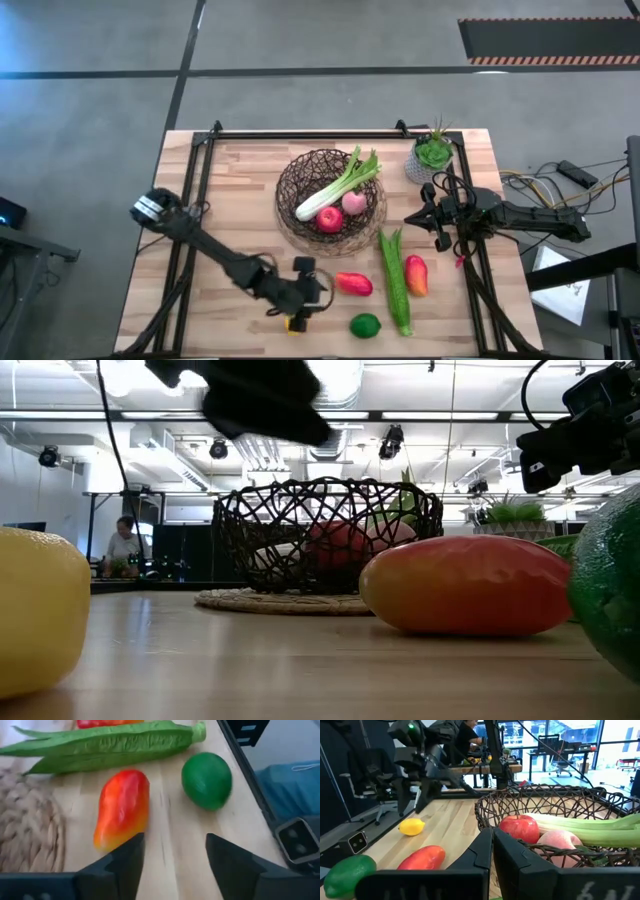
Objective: Build produce basket
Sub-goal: Put the orange mango into the black mesh basket
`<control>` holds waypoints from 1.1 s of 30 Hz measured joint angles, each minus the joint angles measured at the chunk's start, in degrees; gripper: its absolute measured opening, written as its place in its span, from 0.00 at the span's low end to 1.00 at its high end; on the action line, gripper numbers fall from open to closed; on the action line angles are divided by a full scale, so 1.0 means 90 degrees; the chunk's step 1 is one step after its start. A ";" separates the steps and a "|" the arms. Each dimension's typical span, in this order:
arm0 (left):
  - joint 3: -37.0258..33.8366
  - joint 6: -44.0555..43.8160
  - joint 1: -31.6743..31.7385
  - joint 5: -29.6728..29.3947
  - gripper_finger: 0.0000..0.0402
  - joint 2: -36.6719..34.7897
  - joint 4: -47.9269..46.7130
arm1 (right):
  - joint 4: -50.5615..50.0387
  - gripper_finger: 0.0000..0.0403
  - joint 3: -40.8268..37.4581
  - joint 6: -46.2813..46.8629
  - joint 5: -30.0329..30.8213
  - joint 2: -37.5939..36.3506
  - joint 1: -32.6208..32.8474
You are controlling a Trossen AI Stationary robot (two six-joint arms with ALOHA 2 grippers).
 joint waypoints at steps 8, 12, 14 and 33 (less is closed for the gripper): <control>0.0497 0.1591 0.0929 0.1141 0.73 0.0791 0.0869 | 0.0002 0.02 0.0000 0.0000 0.0002 0.0000 -0.0001; 0.1039 0.2054 0.1248 0.1850 0.81 0.1348 0.0705 | 0.0000 0.02 -0.0001 0.0000 0.0000 0.0000 -0.0001; 0.1324 0.2248 0.1342 0.1957 0.82 0.1642 0.0510 | 0.0000 0.02 0.0000 -0.0002 0.0000 0.0000 0.0001; 0.1719 0.2726 0.1492 0.1474 0.82 0.2305 0.0001 | 0.0000 0.02 0.0000 0.0000 0.0000 0.0000 -0.0001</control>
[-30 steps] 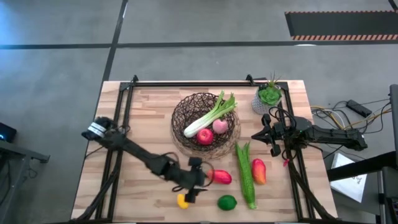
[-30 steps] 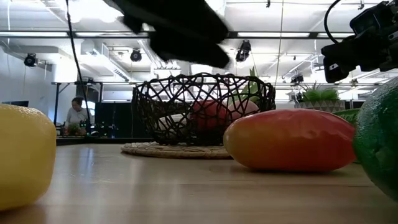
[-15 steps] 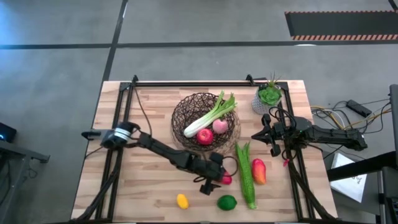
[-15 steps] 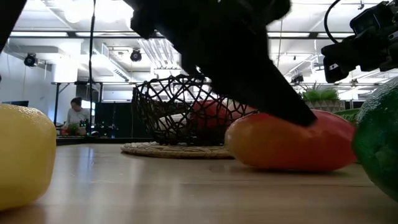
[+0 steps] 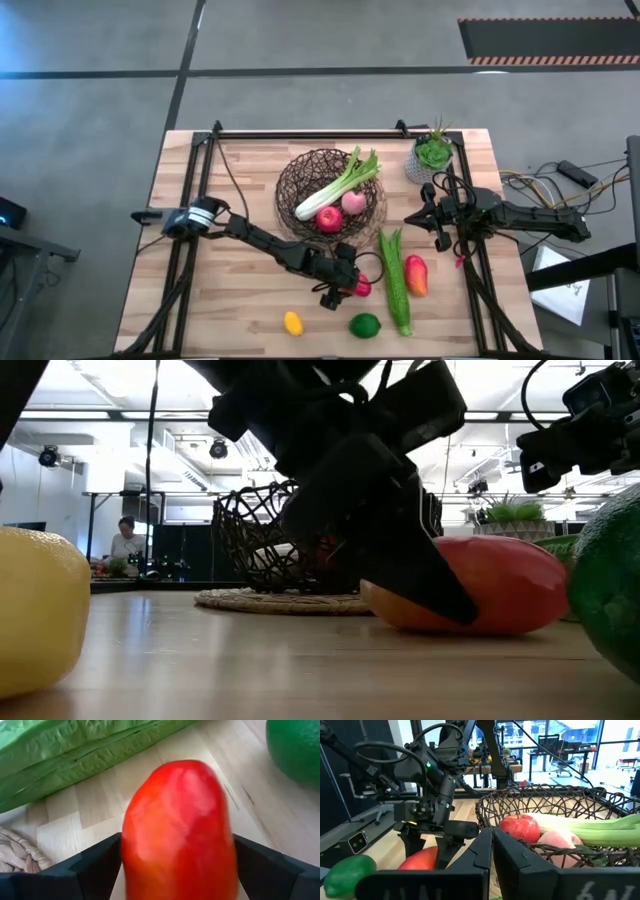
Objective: Build produce basket
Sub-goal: Put the orange mango into the black mesh basket
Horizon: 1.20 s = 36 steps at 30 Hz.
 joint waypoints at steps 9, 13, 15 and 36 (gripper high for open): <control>0.0096 -0.0482 -0.0054 -0.0160 0.65 -0.0075 0.0024 | 0.0000 0.02 0.0000 0.0000 0.0000 0.0000 0.0001; 0.0169 -0.0495 -0.0144 -0.0169 0.65 -0.0434 -0.0061 | 0.0000 0.02 0.0000 0.0000 0.0000 0.0000 0.0001; 0.0194 -0.0495 -0.0168 -0.0219 0.65 -0.0741 -0.0214 | 0.0000 0.02 0.0000 0.0000 0.0000 0.0000 0.0002; -0.0112 -0.3192 0.2182 -0.2705 0.65 -0.2999 -0.3864 | 0.0000 0.02 0.0000 0.0000 0.0000 0.0000 0.0002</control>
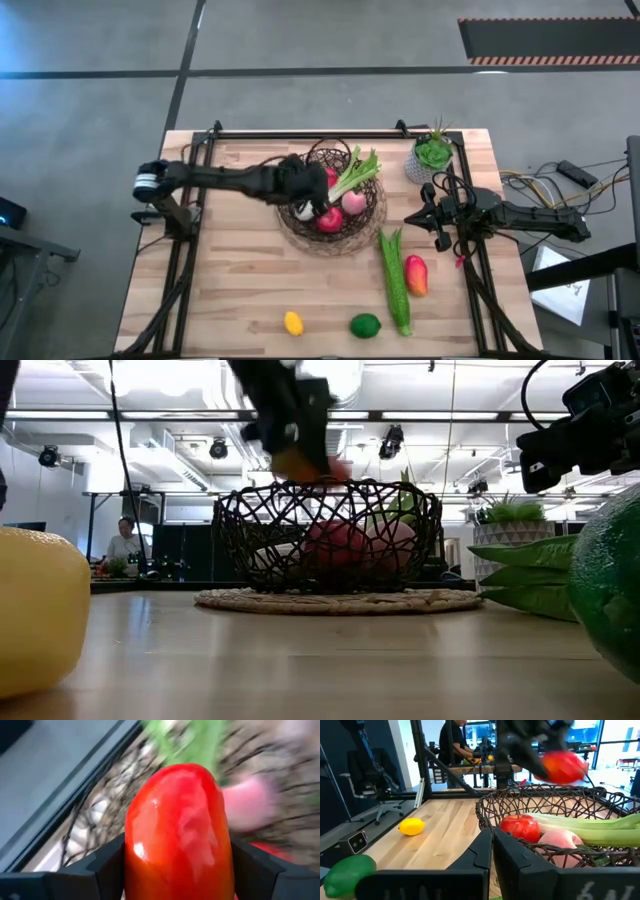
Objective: Build produce basket
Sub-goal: Put the orange mango into the black mesh basket
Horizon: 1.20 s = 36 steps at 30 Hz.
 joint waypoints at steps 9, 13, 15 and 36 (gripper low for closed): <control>-0.0501 -0.0140 0.0748 0.0031 0.72 0.0553 0.0113 | 0.0002 0.02 0.0000 0.0000 0.0000 0.0047 -0.0002; -0.0517 -0.0136 0.0784 0.0028 0.74 0.0698 0.0180 | 0.0002 0.02 0.0000 -0.0002 0.0000 0.0094 0.0000; -0.0517 -0.0133 0.0788 0.0028 0.74 0.0773 0.0162 | 0.0002 0.02 0.0000 0.0000 0.0000 0.0106 -0.0001; -0.0615 0.0214 0.0968 0.0911 0.75 0.1205 0.1038 | 0.0000 0.02 -0.0002 0.0000 0.0000 0.0119 0.0000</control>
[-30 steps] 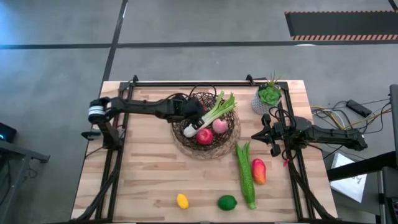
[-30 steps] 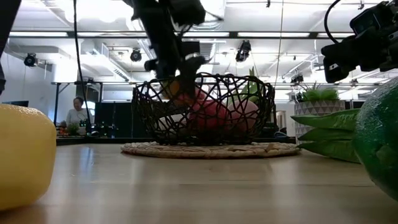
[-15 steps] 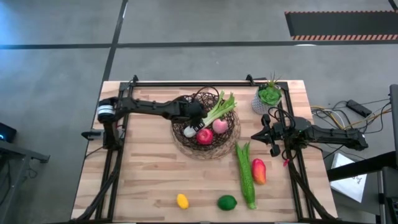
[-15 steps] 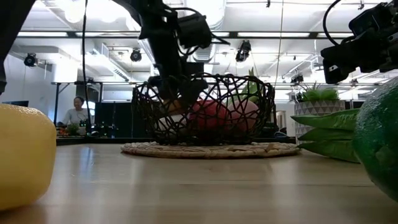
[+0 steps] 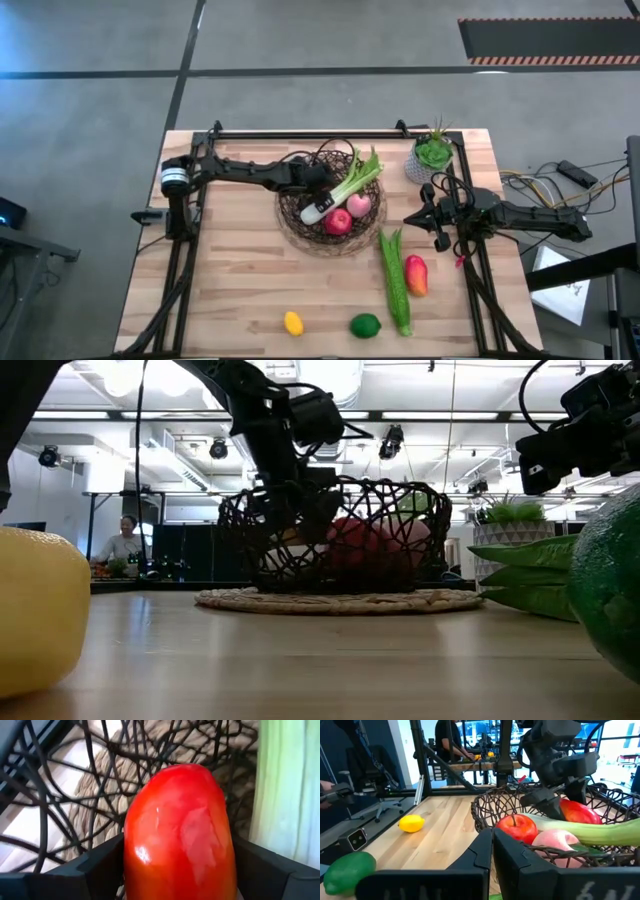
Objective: Build produce basket
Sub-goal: Put the orange mango into the black mesh basket, then put the green leaf lettuce into the black mesh basket
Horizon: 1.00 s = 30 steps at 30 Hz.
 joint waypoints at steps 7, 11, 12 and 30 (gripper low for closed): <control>0.0007 -0.0008 0.0030 0.0378 0.75 0.0000 0.0111 | 0.0001 0.02 0.0002 0.0000 0.0000 0.0000 -0.0001; 0.0007 -0.0011 0.0115 0.0893 0.75 -0.0001 0.0103 | 0.0000 0.02 0.0002 0.0000 0.0000 0.0000 0.0000; 0.0007 -0.0011 0.0155 0.1010 0.76 -0.0001 0.0103 | 0.0002 0.02 0.0002 -0.0002 0.0000 0.0000 0.0000; 0.0357 0.0003 0.0303 0.1467 0.94 -0.0728 0.0139 | 0.0000 0.02 0.0002 -0.0002 0.0000 0.0000 -0.0002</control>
